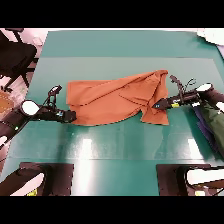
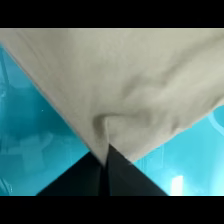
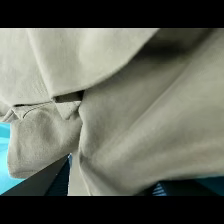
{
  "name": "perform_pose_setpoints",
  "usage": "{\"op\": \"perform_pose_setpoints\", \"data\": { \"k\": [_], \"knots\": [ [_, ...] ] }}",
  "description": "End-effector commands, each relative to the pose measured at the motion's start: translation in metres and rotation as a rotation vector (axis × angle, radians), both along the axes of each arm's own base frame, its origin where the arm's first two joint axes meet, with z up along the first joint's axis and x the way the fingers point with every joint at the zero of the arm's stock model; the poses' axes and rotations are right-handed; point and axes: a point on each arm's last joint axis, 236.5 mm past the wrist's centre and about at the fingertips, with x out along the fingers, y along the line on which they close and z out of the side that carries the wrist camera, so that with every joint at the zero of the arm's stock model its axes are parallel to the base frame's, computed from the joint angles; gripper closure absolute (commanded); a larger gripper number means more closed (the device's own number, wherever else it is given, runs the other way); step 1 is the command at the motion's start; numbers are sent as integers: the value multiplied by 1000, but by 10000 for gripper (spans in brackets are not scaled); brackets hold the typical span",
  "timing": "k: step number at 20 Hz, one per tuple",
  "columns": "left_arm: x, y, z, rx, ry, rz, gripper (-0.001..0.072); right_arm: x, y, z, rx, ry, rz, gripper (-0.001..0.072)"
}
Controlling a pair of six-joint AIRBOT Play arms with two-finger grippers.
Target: Fold the shirts.
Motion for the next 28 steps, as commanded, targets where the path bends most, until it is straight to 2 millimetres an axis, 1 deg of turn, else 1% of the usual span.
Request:
{"op": "perform_pose_setpoints", "data": {
  "k": [1, 2, 4, 8, 10, 15, 18, 21, 22, 23, 24, 27, 28],
  "knots": [
    [0, 0, 1, 1, -2, 0, 687, -12, -1, -3, -14, 29, 45, 141],
    [0, 0, 1, 1, -1, -1, 687, -15, -2, -1, -4, 41, 48, 140],
    [0, 0, 0, 0, 0, -1, 687, -15, -10, 3, 1, 46, 26, 133],
    [-2, 0, 0, 0, 6, -5, 688, 0, -42, 22, -25, -30, -72, 133],
    [-2, 0, 0, 0, 6, -4, 688, -1, -52, 26, -17, -28, -99, 135],
    [-2, -1, 0, -1, 9, -6, 687, -12, -49, 19, 14, 30, -78, 141],
    [-3, -1, 0, -1, 10, -7, 687, -29, -53, 12, -6, 72, -42, 141],
    [-3, -2, 0, -7, 13, -6, 687, -46, -48, 1, 5, 80, 3, 141],
    [-3, -2, 0, -7, 13, -6, 687, -48, -48, -5, -2, 82, -5, 141],
    [-3, -2, 0, -7, 13, -6, 687, -49, -48, -8, -3, 77, -4, 170],
    [-3, -2, 0, -7, 13, -6, 687, -50, -47, -8, -2, 70, 9, 183],
    [-3, -2, 0, -7, 14, -7, 687, -44, -49, -5, -9, 51, 11, 187],
    [-4, -2, 0, -7, 15, -7, 687, -41, -49, -2, -9, 42, 16, 218]
  ]
}}
